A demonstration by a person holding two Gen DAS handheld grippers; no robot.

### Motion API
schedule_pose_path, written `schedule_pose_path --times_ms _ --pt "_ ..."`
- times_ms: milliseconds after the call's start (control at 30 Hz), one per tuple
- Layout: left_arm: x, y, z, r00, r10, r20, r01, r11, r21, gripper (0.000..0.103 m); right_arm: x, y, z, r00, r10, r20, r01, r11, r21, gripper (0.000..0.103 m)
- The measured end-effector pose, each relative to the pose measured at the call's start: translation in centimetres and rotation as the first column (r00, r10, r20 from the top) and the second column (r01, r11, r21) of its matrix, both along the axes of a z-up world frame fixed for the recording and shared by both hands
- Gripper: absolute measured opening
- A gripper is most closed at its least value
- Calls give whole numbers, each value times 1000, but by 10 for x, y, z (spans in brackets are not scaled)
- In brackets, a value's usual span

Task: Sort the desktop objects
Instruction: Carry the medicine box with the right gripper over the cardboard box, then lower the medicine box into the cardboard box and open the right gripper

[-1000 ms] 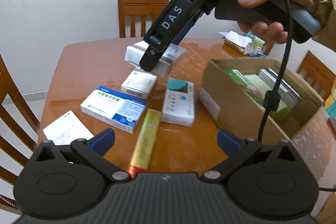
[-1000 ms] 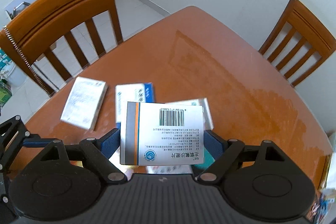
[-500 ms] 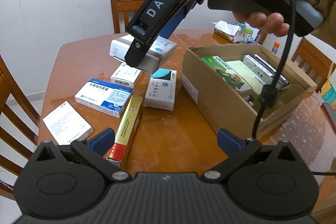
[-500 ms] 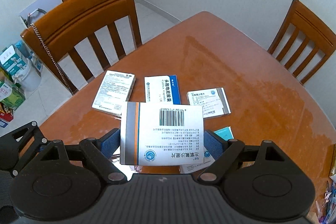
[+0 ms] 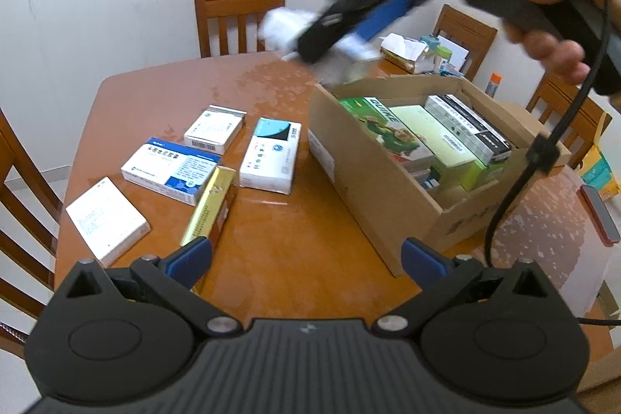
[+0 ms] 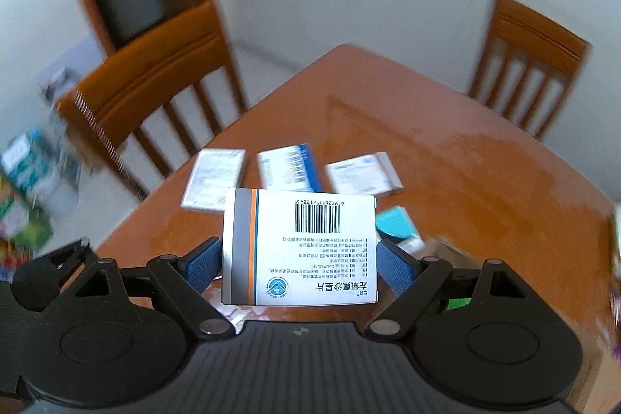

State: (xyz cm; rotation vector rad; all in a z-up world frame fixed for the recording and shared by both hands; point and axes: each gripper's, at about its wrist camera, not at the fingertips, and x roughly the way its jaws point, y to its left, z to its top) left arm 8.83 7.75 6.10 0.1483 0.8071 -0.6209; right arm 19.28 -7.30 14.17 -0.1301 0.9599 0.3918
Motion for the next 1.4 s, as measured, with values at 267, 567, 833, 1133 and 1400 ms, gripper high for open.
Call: schedule_pose_path --times_ms 267,567,833,1133,1400 --pt "-2 -14 -2 999 -39 -11 39 999 20 103 -46 -109 3 939 -342 22 341 939 47 89" --pt "-2 -29 -5 997 -69 -23 70 997 34 103 -83 -175 -19 802 -597 15 591 798 119 89" --pt "0 -34 -11 996 -70 -52 73 996 49 103 -69 -186 -37 771 -637 -10 634 765 112 89" --pt "5 -34 -16 997 -49 -62 53 997 52 103 3 -190 -72 820 -560 -115 565 825 14 89" --pt "9 -28 -23 996 -17 -86 21 999 44 103 39 -183 -101 820 -541 -186 538 840 -75 89"
